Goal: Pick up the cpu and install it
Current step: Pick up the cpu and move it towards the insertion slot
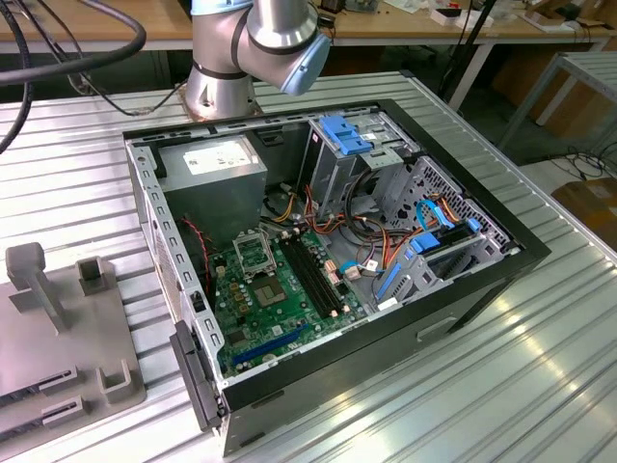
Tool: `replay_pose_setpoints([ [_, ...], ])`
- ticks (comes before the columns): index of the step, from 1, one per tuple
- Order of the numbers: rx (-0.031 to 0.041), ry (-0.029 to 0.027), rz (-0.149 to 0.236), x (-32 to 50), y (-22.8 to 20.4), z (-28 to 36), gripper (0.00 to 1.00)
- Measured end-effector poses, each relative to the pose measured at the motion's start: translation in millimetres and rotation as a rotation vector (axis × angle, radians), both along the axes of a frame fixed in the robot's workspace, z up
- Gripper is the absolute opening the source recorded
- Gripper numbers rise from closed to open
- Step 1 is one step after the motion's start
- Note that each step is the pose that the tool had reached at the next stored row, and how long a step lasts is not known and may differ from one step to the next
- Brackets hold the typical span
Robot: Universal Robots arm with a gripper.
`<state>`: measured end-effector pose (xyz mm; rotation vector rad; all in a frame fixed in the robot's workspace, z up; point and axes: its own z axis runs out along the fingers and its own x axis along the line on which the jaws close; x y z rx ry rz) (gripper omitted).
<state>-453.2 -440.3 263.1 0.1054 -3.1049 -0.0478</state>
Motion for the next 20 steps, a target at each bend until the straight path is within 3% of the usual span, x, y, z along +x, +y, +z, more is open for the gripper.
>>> replay_pose_setpoints([
  [3, 0.0000, 0.0000, 0.000, 0.0, 0.0, -3.5, 0.60],
  [20, -0.0023, 0.0009, 0.000, -0.1, -0.9, -4.0, 0.60],
])
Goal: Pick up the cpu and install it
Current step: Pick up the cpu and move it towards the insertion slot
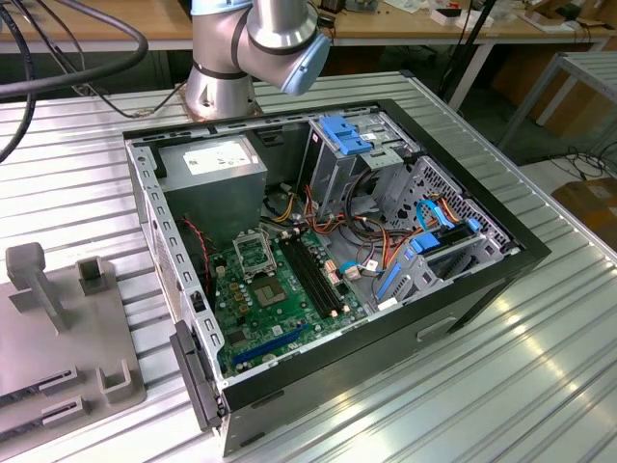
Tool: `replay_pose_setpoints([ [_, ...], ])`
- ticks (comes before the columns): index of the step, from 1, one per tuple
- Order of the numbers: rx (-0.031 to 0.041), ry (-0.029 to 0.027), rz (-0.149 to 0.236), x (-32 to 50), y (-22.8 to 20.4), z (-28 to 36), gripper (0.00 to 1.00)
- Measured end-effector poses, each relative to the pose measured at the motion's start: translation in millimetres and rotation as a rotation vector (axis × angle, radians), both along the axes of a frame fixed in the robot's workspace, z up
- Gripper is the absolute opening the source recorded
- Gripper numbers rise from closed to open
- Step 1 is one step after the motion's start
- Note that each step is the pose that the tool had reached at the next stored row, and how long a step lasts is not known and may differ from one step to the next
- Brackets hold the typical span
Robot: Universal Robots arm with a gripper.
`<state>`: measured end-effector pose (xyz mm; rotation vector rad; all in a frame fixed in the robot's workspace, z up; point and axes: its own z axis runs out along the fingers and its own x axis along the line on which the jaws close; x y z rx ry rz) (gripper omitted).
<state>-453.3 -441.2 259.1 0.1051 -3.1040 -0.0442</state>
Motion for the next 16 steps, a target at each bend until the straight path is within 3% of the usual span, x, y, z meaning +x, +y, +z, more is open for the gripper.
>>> replay_pose_setpoints([
  [4, 0.0000, 0.0006, 0.002, -1.2, -4.4, -0.8, 0.60],
  [7, 0.0001, 0.0003, 0.012, -3.2, -5.5, -3.0, 0.60],
  [16, 0.0000, 0.0002, 0.015, -3.5, -5.5, -3.3, 0.60],
])
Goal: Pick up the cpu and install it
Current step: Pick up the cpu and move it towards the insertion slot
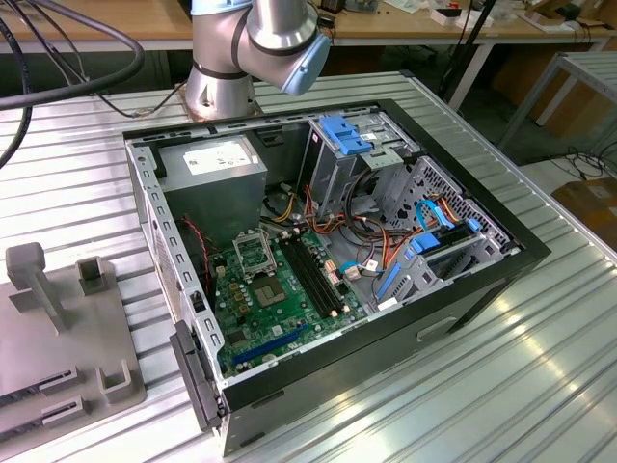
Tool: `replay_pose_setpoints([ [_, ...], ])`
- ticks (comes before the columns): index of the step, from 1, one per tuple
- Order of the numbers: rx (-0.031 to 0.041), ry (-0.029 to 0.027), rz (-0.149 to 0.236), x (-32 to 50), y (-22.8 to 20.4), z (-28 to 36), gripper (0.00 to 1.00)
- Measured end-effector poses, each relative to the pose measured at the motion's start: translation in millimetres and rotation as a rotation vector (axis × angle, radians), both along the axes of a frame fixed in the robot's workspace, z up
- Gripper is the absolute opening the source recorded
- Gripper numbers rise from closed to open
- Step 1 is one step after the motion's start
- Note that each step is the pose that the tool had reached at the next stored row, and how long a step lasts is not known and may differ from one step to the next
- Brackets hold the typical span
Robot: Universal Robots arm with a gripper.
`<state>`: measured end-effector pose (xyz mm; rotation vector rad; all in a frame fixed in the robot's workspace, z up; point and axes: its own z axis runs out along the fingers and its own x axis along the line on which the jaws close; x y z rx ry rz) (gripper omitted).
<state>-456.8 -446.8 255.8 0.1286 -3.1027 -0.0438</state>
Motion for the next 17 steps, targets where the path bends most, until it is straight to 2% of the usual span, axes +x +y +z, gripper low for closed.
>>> replay_pose_setpoints([
  [6, 0.0000, 0.0000, 0.000, 0.0, 0.0, 0.0, 0.60],
  [9, 0.0000, -0.0001, 0.000, 0.0, -2.2, -1.4, 0.60],
  [17, 0.0000, -0.0003, 0.000, -0.1, -3.6, -17.3, 0.60],
])
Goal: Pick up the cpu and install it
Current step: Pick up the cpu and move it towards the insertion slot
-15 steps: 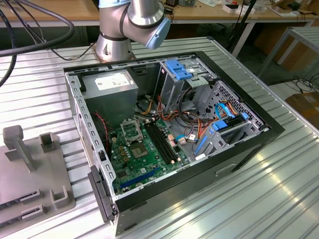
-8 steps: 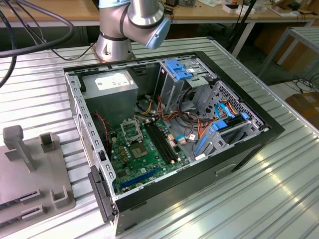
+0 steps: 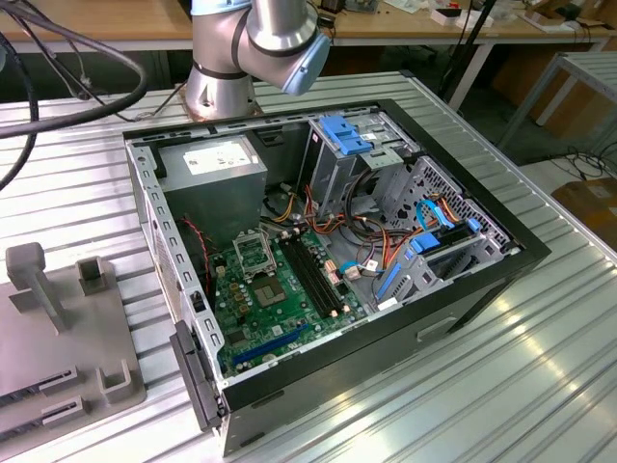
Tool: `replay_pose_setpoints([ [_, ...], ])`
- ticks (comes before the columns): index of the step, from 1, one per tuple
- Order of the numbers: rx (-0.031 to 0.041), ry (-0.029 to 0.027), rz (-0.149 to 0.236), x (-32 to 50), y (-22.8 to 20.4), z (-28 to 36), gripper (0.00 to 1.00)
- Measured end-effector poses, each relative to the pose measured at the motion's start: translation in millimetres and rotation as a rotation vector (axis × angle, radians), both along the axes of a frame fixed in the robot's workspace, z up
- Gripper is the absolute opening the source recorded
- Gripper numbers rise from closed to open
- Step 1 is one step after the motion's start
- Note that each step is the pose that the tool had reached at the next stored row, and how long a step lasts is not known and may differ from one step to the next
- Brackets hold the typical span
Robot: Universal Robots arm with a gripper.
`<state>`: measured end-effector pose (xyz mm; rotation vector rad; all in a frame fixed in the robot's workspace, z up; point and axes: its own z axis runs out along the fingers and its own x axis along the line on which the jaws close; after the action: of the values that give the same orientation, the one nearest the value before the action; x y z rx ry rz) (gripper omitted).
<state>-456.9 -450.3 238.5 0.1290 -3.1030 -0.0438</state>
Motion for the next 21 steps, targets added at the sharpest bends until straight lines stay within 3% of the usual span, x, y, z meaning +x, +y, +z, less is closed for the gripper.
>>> replay_pose_setpoints([
  [6, 0.0000, 0.0000, -0.001, 0.0, 0.0, -11.8, 0.60],
  [21, 0.0000, 0.0000, -0.010, 0.0, 0.0, -16.7, 0.60],
])
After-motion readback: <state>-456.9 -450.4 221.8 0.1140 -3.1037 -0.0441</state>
